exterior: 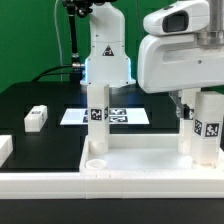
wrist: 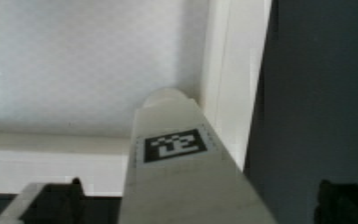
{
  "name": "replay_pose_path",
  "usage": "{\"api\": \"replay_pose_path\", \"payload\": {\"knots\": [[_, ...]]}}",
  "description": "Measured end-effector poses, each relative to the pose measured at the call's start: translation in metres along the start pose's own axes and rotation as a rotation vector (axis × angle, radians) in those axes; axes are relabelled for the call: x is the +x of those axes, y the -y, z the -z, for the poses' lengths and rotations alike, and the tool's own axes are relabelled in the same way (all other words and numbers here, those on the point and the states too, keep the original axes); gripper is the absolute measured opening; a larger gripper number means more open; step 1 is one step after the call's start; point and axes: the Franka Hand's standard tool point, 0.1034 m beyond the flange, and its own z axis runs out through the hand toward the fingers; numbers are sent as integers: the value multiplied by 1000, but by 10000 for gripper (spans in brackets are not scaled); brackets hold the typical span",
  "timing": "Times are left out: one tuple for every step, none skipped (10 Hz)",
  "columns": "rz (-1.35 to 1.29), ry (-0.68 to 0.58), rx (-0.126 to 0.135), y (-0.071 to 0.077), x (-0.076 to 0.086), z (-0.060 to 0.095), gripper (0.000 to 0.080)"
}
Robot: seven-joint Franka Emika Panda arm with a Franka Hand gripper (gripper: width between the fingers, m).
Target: Assemble desk
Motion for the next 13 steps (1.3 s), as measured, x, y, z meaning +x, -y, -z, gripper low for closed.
{"api": "replay_pose_path", "payload": {"knots": [[-21,0,0,0,0,0,635],[-45,0,0,0,0,0,457],[-137,0,0,0,0,0,290],[-208,0,-3,-3,0,0,290],[-240,0,-3,-3,0,0,292],[-409,-5,-3,-2,0,-1,292],[-602,-14,-3,-1,1,-1,292],[-772,-18,1,0,1,-2,292],[-950,-3,45,-2,2,-1,292],[-1161,5,78,-5,4,-1,292],[-1269,3,95,-6,3,-2,292],[-1319,6,95,-5,3,-2,292],[-1395,9,95,-5,3,-2,292]]}}
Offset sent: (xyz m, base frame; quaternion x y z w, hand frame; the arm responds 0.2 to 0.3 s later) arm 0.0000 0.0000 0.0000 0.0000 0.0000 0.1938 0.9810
